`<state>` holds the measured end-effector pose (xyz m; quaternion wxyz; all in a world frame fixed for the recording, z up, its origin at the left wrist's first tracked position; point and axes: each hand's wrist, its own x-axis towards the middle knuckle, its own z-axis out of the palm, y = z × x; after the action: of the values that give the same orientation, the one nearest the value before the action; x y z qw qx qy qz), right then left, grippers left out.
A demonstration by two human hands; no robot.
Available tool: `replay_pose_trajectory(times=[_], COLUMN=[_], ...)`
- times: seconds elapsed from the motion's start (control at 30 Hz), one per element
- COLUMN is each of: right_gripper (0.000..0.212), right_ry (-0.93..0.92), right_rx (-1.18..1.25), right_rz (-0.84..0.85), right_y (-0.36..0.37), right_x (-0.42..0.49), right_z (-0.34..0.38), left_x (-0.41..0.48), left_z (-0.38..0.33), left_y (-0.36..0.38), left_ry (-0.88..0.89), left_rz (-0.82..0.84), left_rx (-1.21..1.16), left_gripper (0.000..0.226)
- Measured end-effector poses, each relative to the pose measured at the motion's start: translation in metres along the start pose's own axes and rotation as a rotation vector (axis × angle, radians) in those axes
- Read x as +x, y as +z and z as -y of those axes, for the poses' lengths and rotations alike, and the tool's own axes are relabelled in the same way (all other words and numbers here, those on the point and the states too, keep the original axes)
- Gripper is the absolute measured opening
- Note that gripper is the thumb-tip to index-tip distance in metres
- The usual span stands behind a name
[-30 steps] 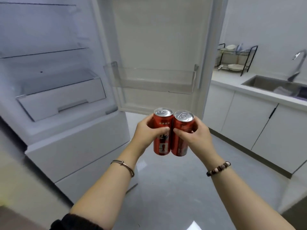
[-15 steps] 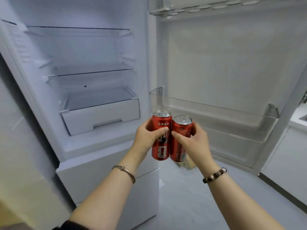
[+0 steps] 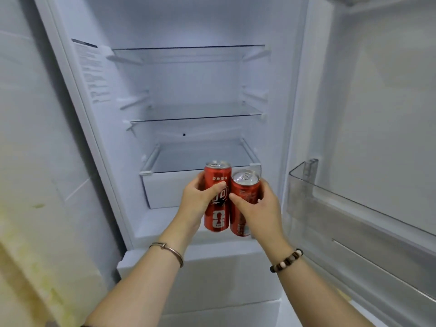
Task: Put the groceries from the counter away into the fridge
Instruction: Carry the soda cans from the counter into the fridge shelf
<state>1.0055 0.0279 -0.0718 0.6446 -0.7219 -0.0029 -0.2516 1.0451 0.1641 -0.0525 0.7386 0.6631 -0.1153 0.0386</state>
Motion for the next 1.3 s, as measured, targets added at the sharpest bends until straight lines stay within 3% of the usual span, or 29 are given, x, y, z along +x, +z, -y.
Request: replay_pose_trajectory(times=[0.3,0.67,1.1,1.3], right_gripper=[0.054,0.052,0.05,0.045], right_ry=[0.004,-0.027,-0.017,-0.024], right_rx=[0.042,0.007,-0.078,-0.117], right_rz=[-0.004,-0.052,-0.013,0.105], right_y=[0.079,0.16,0.189,0.191], right_x=[0.08,0.173,0.237,0.25], right_z=[-0.013,-0.015,-0.031,-0.043], left_x=[0.075,0.179,0.246,0.255], left_z=[0.004,0.002,0.02,0.02], left_y=[-0.052,-0.109,-0.123,-0.13], left_ry=[0.026,0.148,0.112,0.076], left_rz=[-0.128,-0.158,-0.278,-0.262], left_rx=[0.029,0.092,0.127,0.254], left_gripper=[0.033,0.039,0.049,0.054])
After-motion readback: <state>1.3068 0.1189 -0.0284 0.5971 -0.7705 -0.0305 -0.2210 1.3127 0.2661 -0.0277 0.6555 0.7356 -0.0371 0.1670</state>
